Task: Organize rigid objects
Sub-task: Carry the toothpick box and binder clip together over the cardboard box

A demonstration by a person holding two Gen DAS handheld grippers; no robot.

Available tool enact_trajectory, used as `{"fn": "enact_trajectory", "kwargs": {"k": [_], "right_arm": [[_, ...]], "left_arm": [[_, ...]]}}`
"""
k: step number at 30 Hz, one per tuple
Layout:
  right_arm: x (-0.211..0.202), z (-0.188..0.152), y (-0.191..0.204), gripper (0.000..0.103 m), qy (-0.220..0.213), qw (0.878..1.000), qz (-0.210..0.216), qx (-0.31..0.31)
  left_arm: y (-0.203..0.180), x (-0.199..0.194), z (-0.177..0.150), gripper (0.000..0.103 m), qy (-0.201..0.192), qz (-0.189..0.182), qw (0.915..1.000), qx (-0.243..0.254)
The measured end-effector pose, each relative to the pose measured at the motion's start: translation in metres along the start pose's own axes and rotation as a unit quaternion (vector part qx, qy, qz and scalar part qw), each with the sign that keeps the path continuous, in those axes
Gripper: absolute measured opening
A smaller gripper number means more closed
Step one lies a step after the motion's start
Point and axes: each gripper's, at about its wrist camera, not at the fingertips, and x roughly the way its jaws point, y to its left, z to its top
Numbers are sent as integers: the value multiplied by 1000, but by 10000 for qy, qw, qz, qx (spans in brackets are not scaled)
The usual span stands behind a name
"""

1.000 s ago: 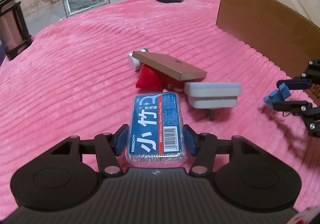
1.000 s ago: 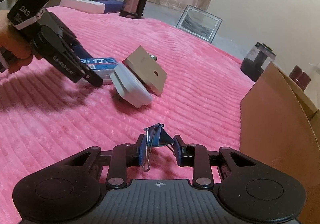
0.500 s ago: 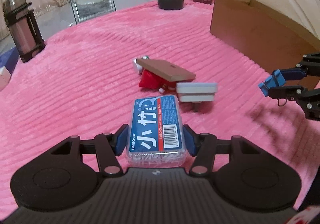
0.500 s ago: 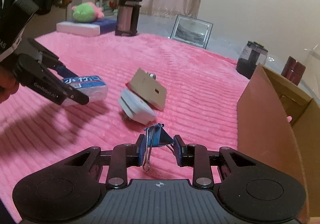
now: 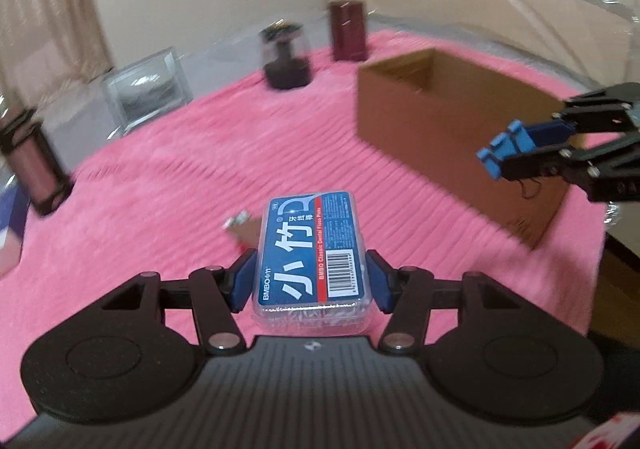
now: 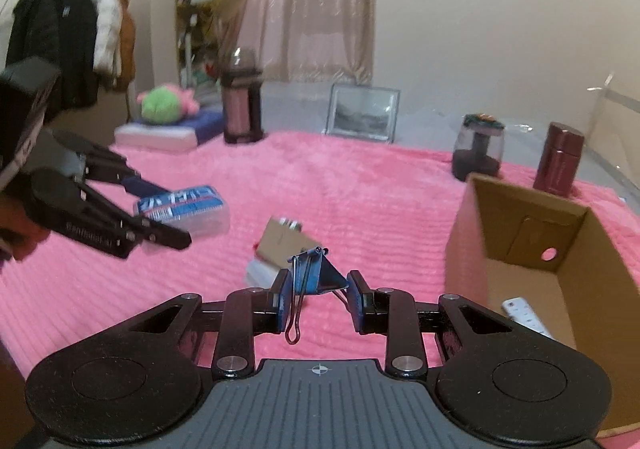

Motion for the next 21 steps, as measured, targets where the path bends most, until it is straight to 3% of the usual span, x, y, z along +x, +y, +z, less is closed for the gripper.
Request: {"fn": "enact_trajectory", "kwargs": {"k": [9, 21], "right_arm": [[-54, 29, -82, 26, -135, 9987, -434, 230], [-81, 14, -177, 26, 264, 9938, -1030, 316]], "left_arm": [[-64, 6, 81, 52, -380, -734, 9946, 634], [-144, 51, 154, 52, -471, -1407, 9815, 1210]]}}
